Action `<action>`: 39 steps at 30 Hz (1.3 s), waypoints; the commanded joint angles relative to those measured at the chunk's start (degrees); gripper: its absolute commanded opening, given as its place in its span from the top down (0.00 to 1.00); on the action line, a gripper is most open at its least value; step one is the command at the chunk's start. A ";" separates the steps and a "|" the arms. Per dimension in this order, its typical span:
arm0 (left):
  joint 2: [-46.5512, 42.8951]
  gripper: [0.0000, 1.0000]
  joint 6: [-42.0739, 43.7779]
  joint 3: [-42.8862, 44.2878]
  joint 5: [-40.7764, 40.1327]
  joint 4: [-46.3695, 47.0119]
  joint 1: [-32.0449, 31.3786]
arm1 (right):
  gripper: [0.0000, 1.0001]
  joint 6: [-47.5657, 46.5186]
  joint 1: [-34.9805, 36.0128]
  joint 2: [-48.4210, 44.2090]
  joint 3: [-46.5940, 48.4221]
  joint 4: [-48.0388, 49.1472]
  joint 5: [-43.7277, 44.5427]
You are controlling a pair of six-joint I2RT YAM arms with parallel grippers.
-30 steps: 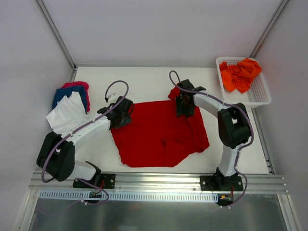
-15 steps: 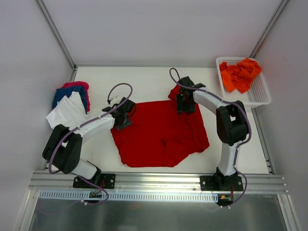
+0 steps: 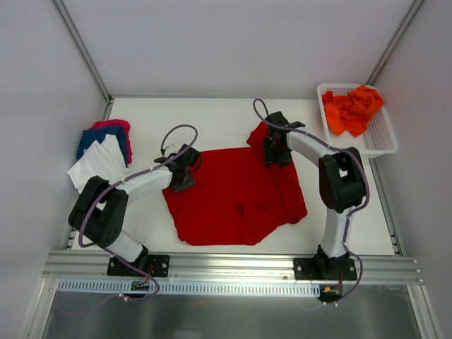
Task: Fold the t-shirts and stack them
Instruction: Flatten the tshirt out
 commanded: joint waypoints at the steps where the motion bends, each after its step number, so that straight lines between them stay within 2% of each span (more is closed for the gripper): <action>1: 0.59 0.83 0.08 -0.88 1.61 1.03 0.09 | 0.49 -0.71 -0.39 1.13 -0.38 -1.79 0.02; 3: 0.68 0.89 -0.10 -1.06 1.88 1.12 0.09 | 0.49 -0.71 -0.39 1.13 -0.91 -1.70 -0.33; 7: 0.68 0.94 -0.18 -1.68 2.05 1.21 0.09 | 0.53 -0.71 -0.39 0.78 -2.49 -1.70 -1.12; 10: 0.85 1.00 -0.27 -1.85 2.06 1.29 0.00 | 0.80 -0.71 -0.48 0.52 -3.54 -1.70 -0.68; 11: 0.94 1.00 -0.27 -1.85 2.05 1.29 0.09 | 0.98 -0.71 -0.48 0.52 -3.81 -1.70 -0.16; 12: 0.85 1.00 -0.27 -1.94 2.23 1.29 0.09 | 1.00 -0.71 -0.48 0.34 -3.98 -1.70 0.19; 20: 1.29 1.00 -0.36 -2.56 1.70 1.20 0.18 | 1.00 -2.72 -1.97 -5.45 -4.78 -5.12 8.79; 25: 1.64 1.00 -0.45 -2.29 2.14 1.29 0.18 | 1.00 -5.18 -7.06 -7.83 -4.07 -8.55 10.92; 33: 1.55 1.00 0.25 -2.29 2.14 1.21 0.18 | 1.00 -6.60 -13.74 -7.75 -4.51 -10.14 11.79; 39: 1.12 1.00 0.78 -2.56 2.32 1.12 0.88 | 1.00 -6.77 -16.73 -7.13 -5.04 -11.89 16.19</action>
